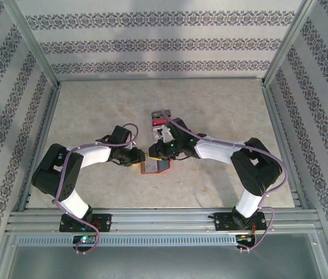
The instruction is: Take the credit cards out of the card holder
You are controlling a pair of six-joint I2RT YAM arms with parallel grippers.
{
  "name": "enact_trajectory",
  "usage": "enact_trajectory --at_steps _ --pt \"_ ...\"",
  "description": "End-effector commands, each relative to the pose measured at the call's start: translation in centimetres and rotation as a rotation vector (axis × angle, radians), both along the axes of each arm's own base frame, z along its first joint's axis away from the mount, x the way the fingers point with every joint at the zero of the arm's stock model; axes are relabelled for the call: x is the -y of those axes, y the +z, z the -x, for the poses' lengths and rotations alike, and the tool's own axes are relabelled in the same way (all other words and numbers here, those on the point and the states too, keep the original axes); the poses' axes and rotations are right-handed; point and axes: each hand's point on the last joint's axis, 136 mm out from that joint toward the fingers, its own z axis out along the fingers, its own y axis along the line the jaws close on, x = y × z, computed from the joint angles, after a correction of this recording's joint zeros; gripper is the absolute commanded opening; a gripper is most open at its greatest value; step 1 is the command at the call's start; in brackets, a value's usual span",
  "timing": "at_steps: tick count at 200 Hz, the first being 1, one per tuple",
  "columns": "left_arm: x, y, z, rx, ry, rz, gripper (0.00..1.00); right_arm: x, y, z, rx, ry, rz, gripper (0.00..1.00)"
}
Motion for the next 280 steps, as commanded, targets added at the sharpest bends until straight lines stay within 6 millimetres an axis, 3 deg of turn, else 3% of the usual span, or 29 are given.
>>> enact_trajectory --at_steps 1,72,134,280 --pt "-3.6 -5.3 2.9 -0.103 0.012 -0.228 0.34 0.2 -1.3 -0.9 -0.010 -0.038 0.041 0.21" --pt "-4.0 -5.7 3.1 -0.118 0.017 -0.252 0.34 2.6 -4.9 -0.8 -0.040 -0.077 0.127 0.20" --pt "-4.1 -5.9 3.3 -0.122 0.019 -0.256 0.34 3.6 -5.6 -0.6 -0.047 -0.061 0.104 0.21" --pt "-4.1 -5.9 3.2 -0.121 0.016 -0.255 0.34 3.2 -6.9 -0.3 -0.080 -0.050 0.082 0.22"
